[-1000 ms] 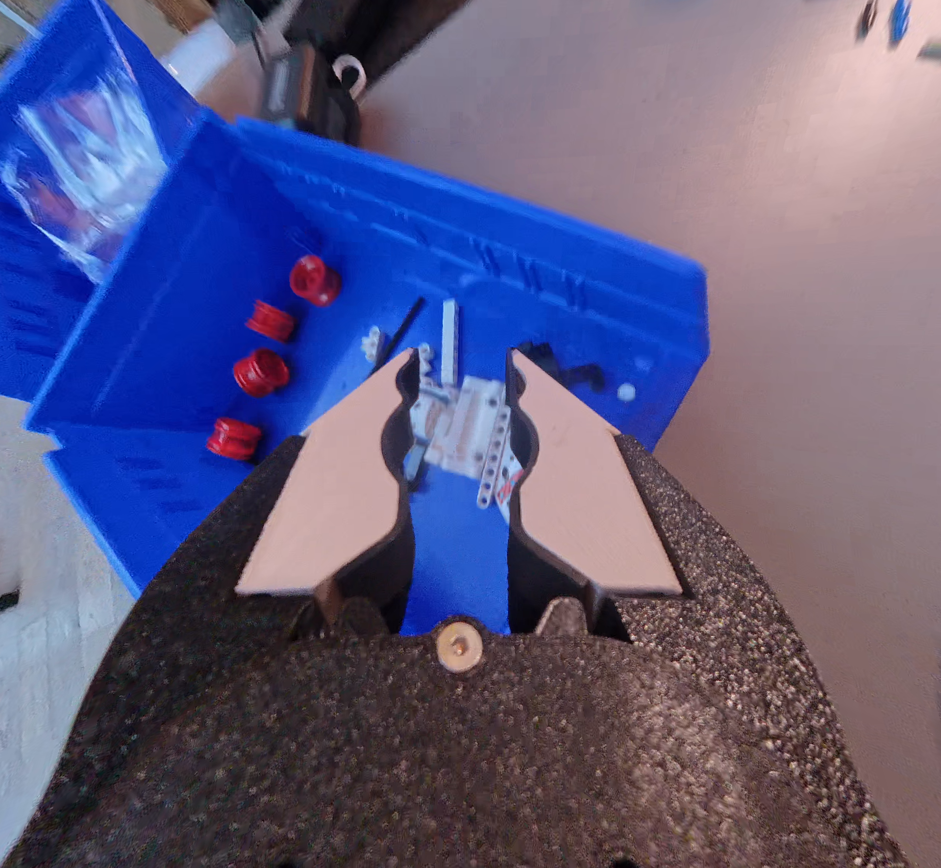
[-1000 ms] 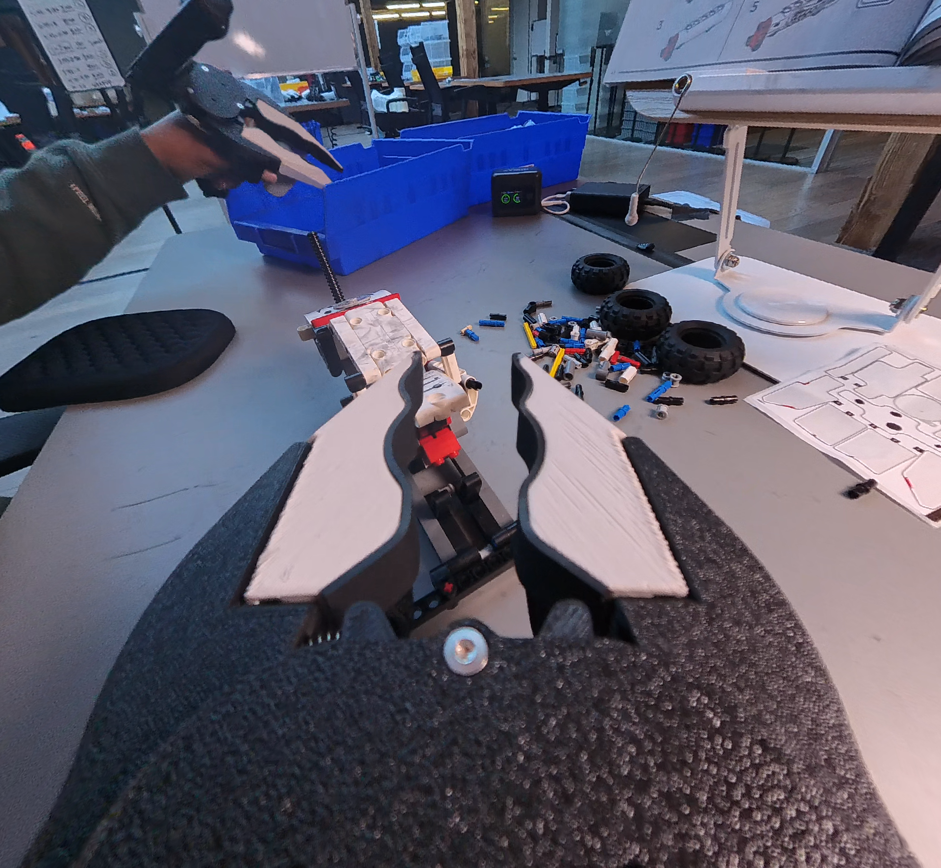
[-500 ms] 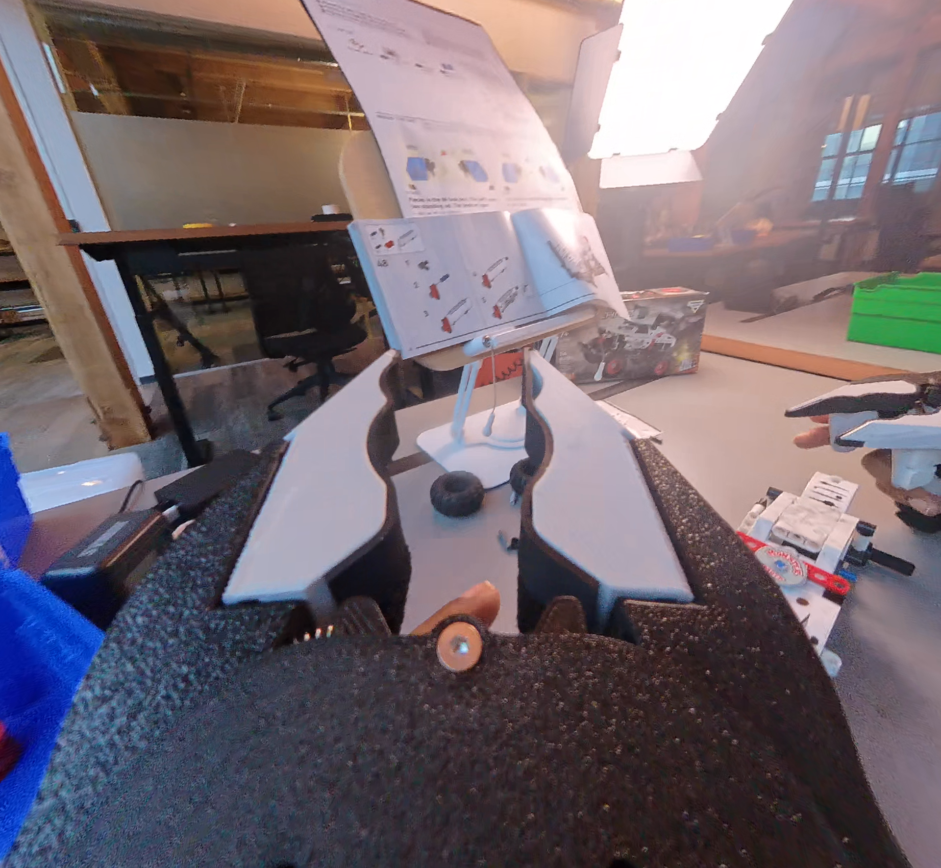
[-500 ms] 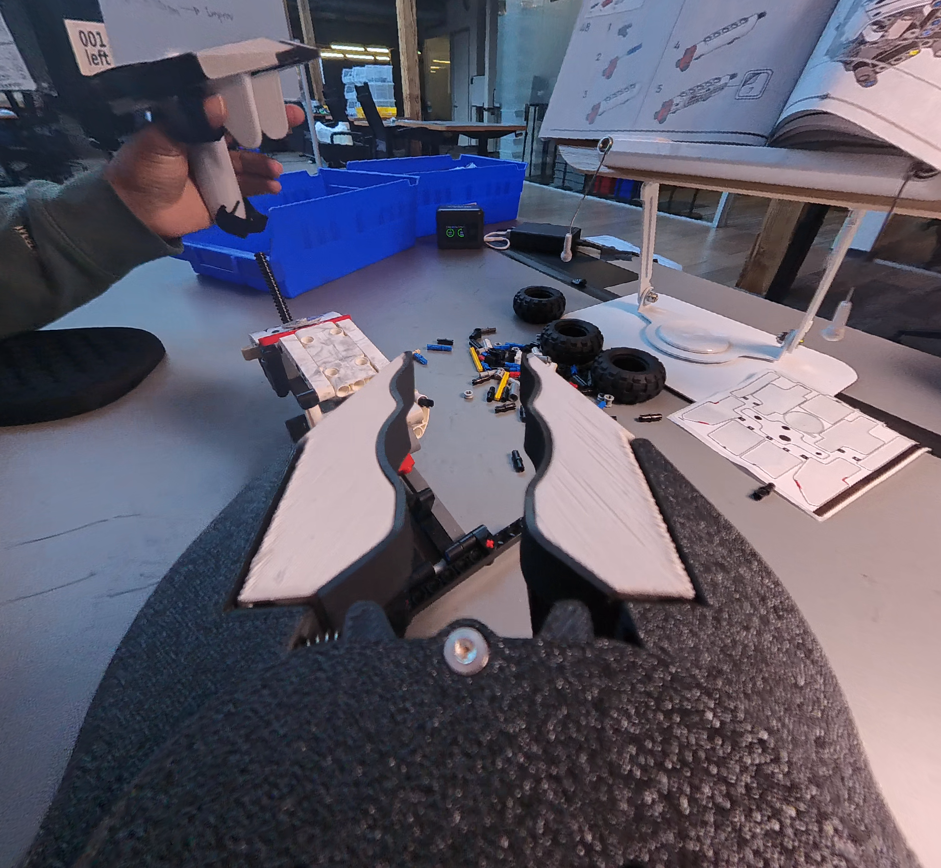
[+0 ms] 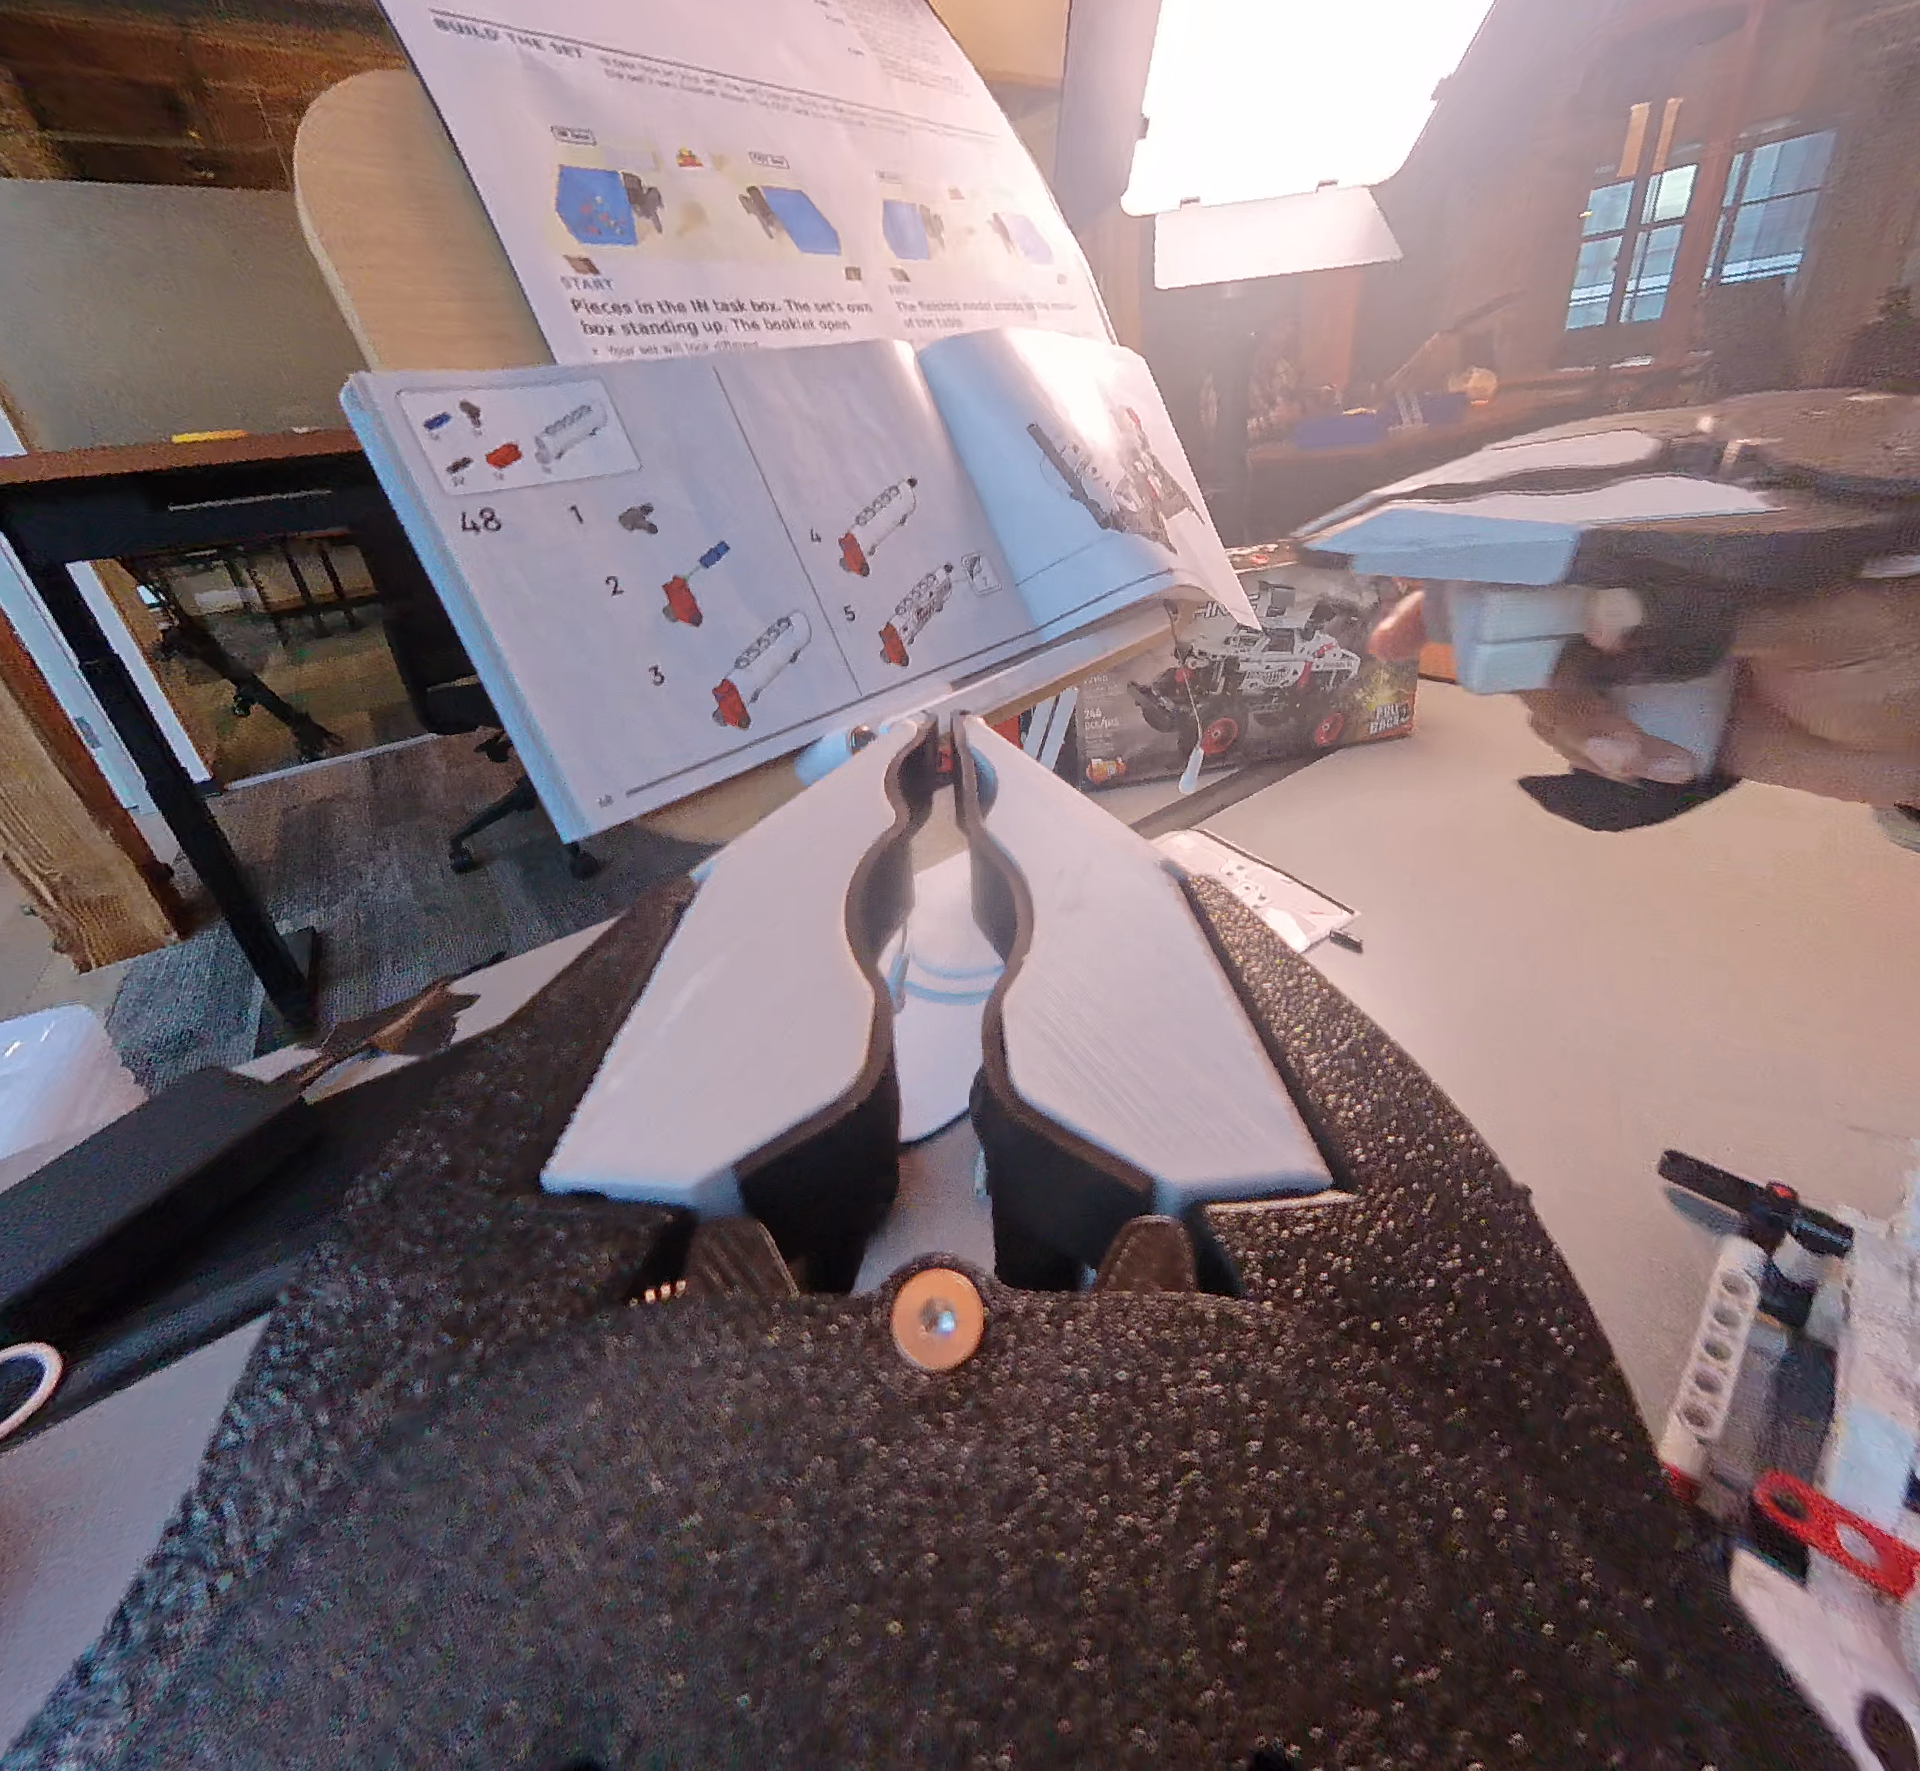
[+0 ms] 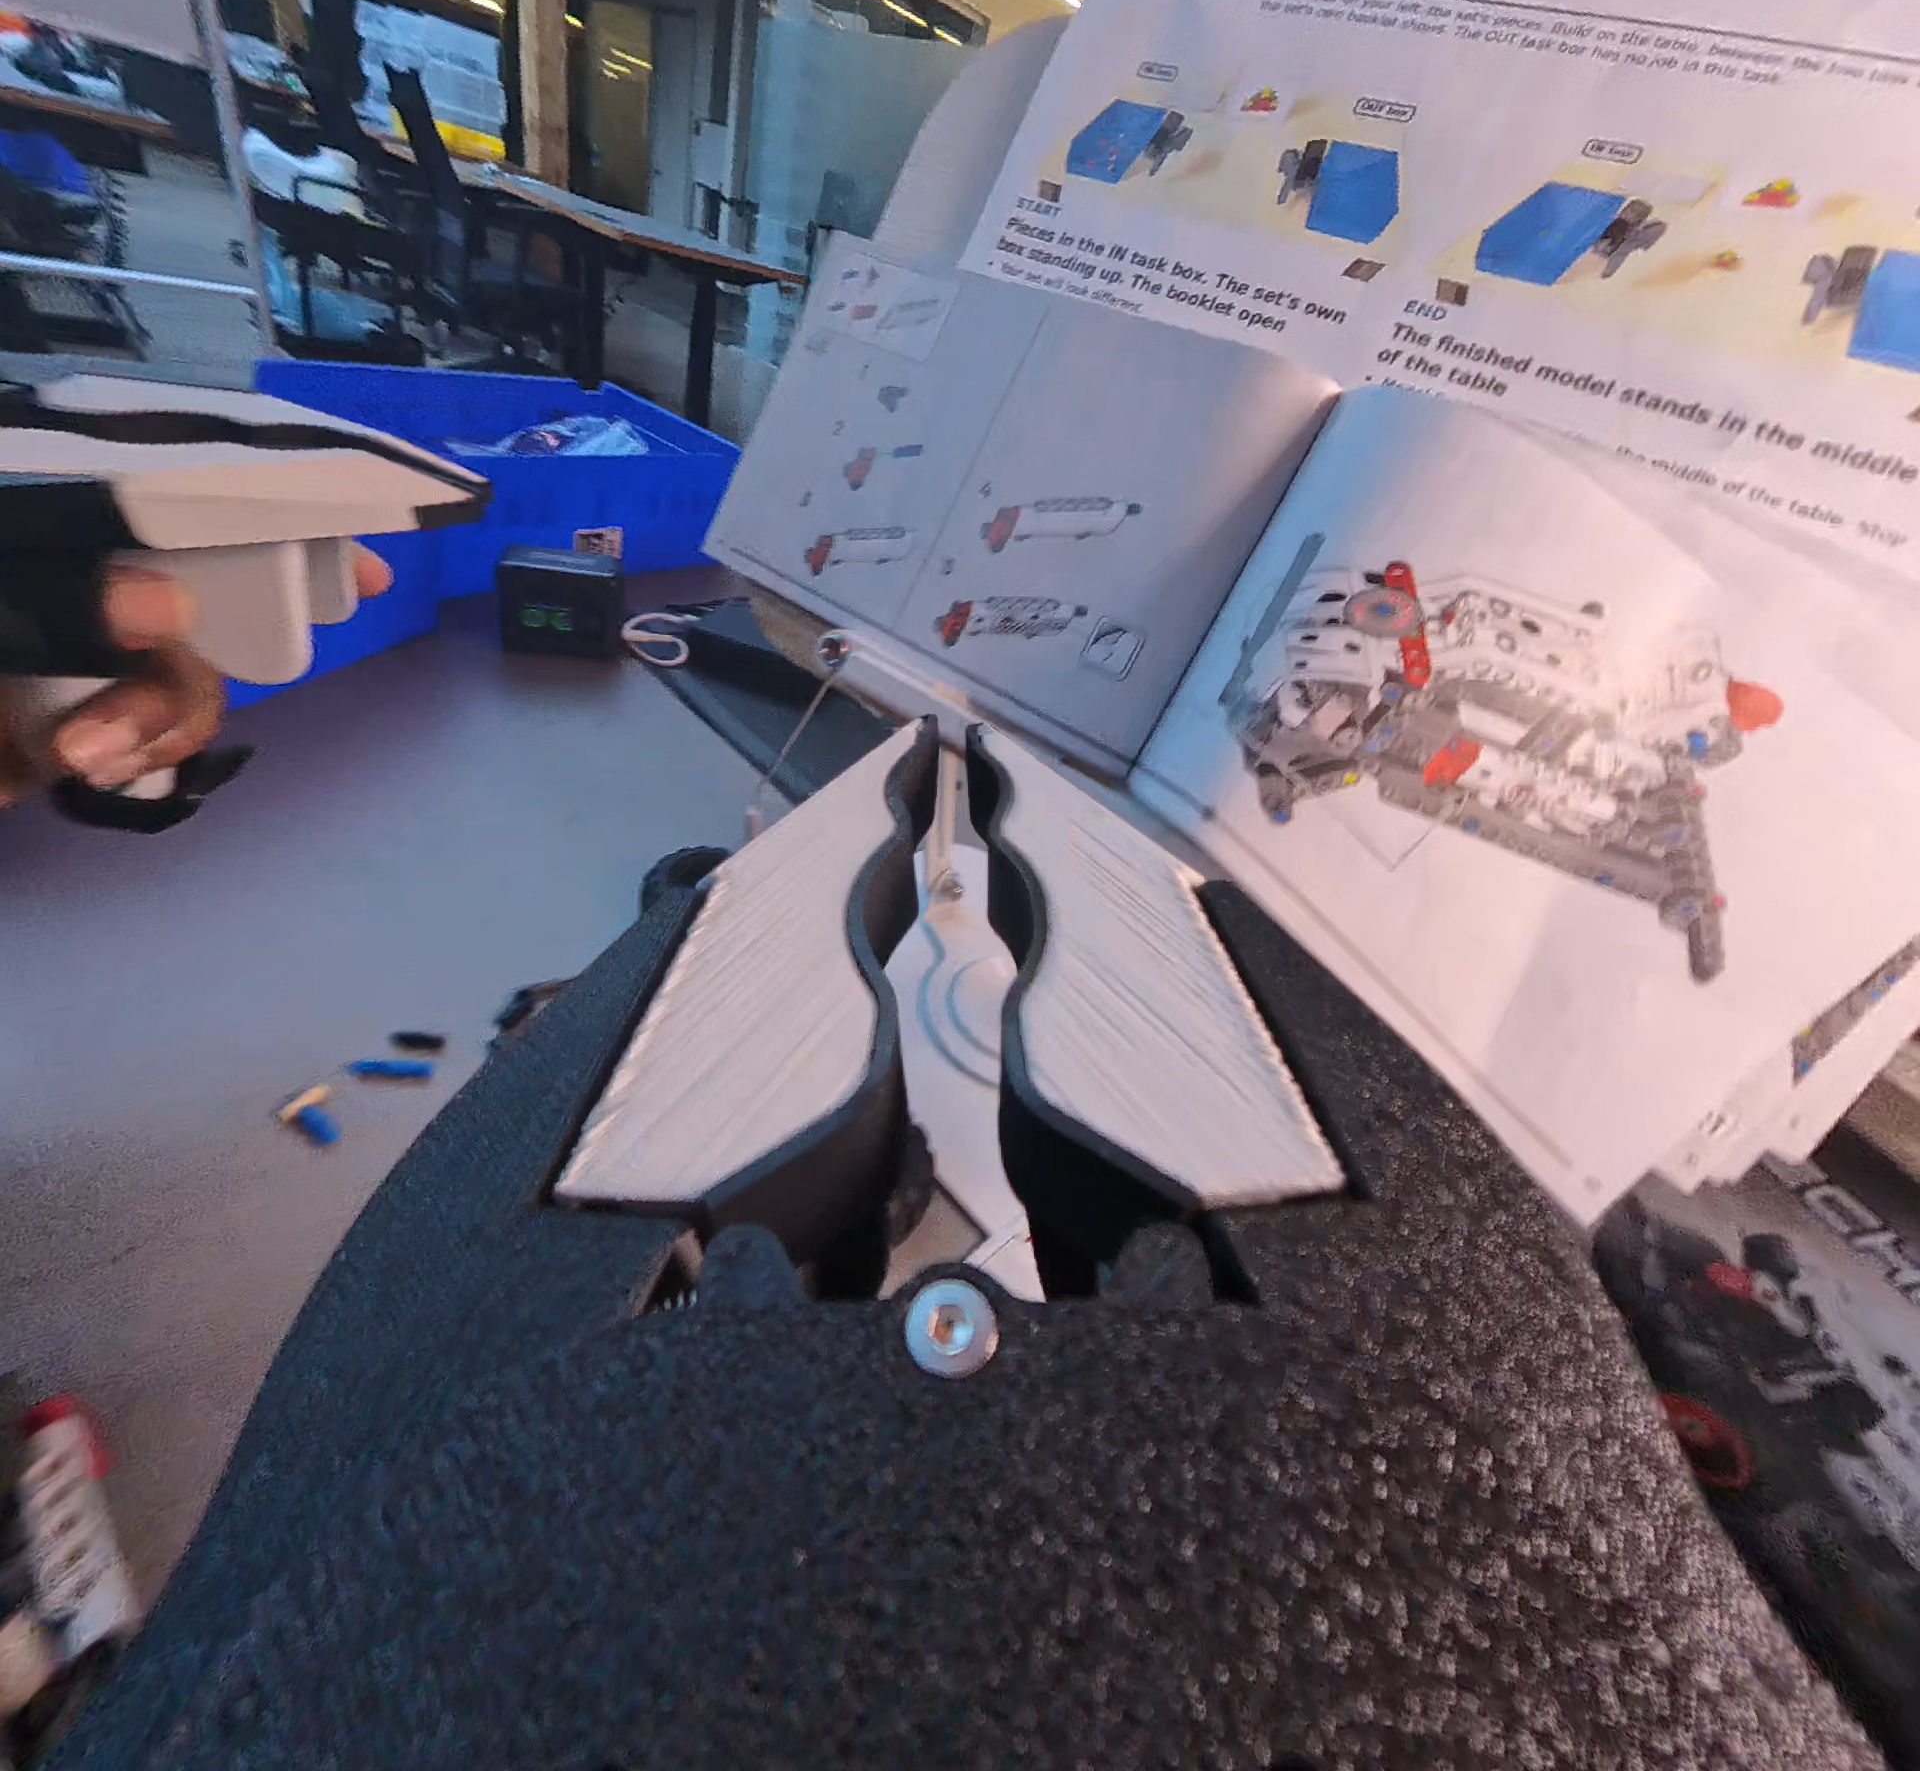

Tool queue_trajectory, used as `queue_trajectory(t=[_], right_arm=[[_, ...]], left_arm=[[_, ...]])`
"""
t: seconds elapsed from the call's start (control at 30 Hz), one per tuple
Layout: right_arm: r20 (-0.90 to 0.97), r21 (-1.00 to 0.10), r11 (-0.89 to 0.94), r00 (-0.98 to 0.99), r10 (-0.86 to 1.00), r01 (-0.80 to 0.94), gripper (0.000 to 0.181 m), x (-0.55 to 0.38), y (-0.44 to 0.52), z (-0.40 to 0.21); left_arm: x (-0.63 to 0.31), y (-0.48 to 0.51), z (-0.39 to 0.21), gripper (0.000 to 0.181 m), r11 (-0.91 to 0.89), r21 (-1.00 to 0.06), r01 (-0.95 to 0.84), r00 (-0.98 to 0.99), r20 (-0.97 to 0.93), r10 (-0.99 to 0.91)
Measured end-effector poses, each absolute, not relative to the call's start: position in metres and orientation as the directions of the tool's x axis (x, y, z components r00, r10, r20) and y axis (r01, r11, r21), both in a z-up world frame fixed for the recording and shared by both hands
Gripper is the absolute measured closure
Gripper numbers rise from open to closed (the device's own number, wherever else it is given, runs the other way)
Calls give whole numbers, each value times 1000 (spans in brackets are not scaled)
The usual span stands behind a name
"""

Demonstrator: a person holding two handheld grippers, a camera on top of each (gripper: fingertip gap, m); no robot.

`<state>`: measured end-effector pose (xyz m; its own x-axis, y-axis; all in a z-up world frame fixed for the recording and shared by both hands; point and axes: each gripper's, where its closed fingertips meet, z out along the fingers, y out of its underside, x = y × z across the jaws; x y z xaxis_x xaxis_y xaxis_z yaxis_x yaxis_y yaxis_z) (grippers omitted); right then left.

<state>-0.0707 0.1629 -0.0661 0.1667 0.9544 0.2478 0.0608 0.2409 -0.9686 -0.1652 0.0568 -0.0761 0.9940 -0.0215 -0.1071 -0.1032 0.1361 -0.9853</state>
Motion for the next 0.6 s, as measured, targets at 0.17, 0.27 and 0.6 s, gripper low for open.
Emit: queue_trajectory(t=[0.17,0.27,0.6], right_arm=[[362,-921,287,308,880,262,175,-120,242,-85],[278,-954,203,395,876,219,175,-105,274,-84],[202,-978,157,448,871,136,160,-88,297,-89]], left_arm=[[-167,67,-78,169,131,-984,-119,993,-121,-8],[-174,58,-95,166,91,-982,-168,986,-168,10],[-169,72,-122,161,12,-986,-169,985,-169,-38]])
